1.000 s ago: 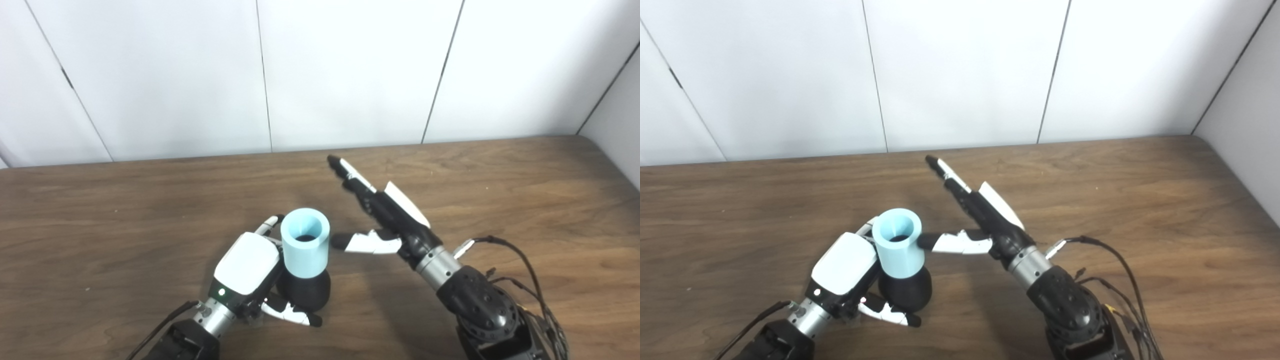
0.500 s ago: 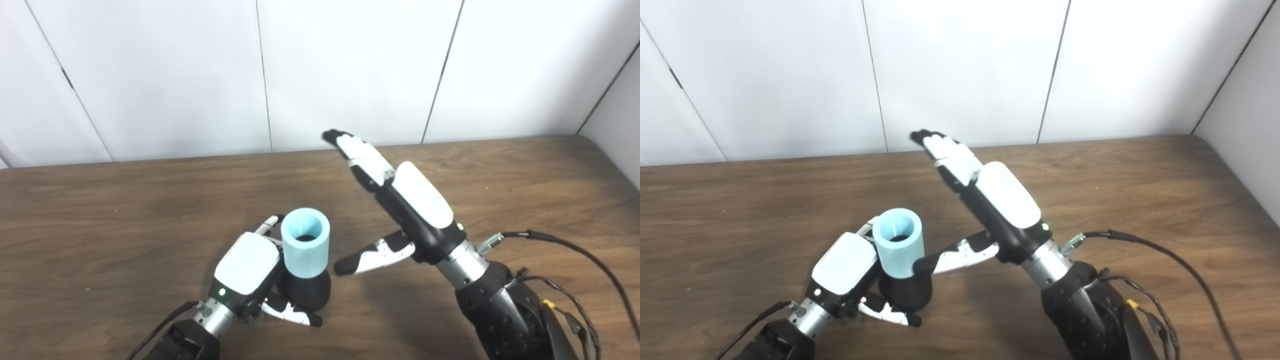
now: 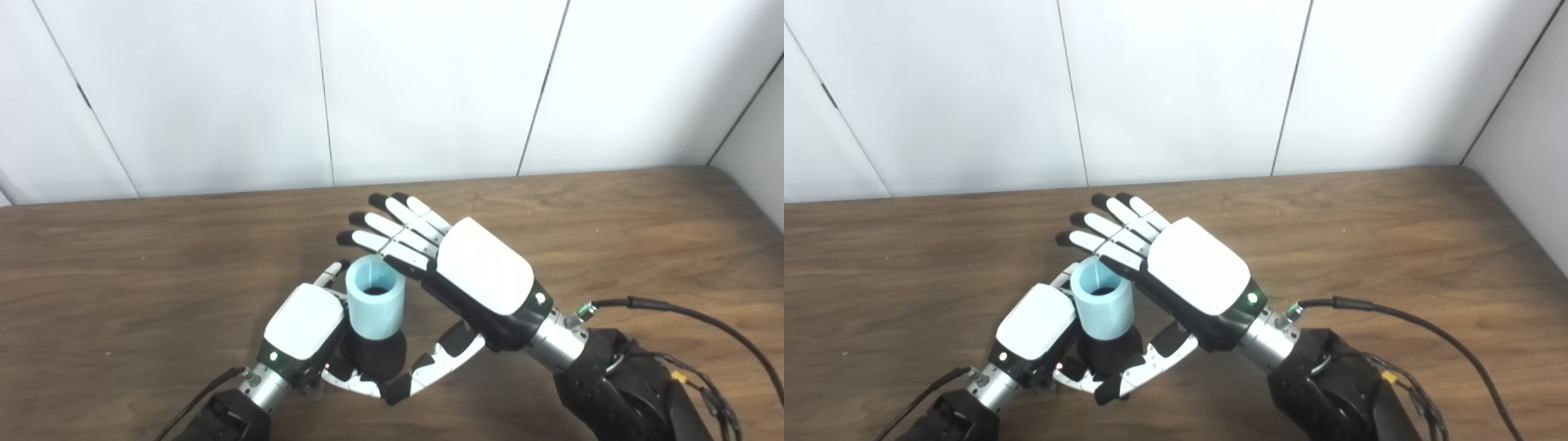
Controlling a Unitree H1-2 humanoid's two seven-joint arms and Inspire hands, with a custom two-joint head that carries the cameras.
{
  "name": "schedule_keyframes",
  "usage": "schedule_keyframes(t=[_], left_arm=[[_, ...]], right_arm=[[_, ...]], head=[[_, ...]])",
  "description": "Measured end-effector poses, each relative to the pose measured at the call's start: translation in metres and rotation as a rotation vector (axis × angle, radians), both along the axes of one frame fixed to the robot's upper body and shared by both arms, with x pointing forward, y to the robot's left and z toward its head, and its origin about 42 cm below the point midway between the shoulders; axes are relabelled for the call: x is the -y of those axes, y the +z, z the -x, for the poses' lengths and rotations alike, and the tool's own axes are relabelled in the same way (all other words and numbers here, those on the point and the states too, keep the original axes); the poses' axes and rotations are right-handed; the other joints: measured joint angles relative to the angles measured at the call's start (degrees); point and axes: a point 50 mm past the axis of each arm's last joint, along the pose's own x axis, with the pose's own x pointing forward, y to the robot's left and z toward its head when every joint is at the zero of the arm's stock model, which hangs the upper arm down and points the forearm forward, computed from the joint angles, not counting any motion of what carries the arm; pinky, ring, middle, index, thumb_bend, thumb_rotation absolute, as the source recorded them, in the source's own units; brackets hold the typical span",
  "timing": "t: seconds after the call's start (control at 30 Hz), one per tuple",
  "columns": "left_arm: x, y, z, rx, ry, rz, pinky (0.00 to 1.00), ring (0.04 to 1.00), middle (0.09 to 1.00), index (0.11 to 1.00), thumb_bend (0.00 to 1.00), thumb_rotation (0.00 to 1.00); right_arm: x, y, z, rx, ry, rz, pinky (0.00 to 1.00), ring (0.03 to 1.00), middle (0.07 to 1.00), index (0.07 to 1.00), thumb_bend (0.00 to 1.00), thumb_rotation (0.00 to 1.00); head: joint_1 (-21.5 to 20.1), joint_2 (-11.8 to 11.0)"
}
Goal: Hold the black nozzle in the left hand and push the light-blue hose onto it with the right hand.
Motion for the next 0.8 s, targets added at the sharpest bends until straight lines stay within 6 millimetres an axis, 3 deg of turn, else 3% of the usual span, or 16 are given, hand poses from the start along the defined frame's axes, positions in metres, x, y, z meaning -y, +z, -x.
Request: schedule_keyframes(t=[0.33,0.57,0.8], left_arm=[[0.000,0.001,0.001,0.002,0.006,0.002,0.93,0.548,0.439,0.525,0.52,0.00],[0.001,0.003,0.002,0.001,0.009,-0.006,0.93,0.552,0.450,0.525,0.52,0.00],[0.002,0.005,0.003,-0.005,0.006,-0.023,0.94,0.556,0.444,0.527,0.52,0.00]], right_arm=[[0.003,-0.022,-0.008,-0.067,-0.025,0.071,1.00,1.000,0.958,0.905,0.96,0.77],[0.001,-0.026,-0.006,-0.076,-0.017,0.080,1.00,1.000,0.947,0.905,0.97,0.79],[-0.001,-0.032,-0.002,-0.070,-0.013,0.068,0.99,0.997,0.889,0.836,0.98,0.81]], head=[[0.2,0.2],[0.4,0.5],[0.4,0.8]])
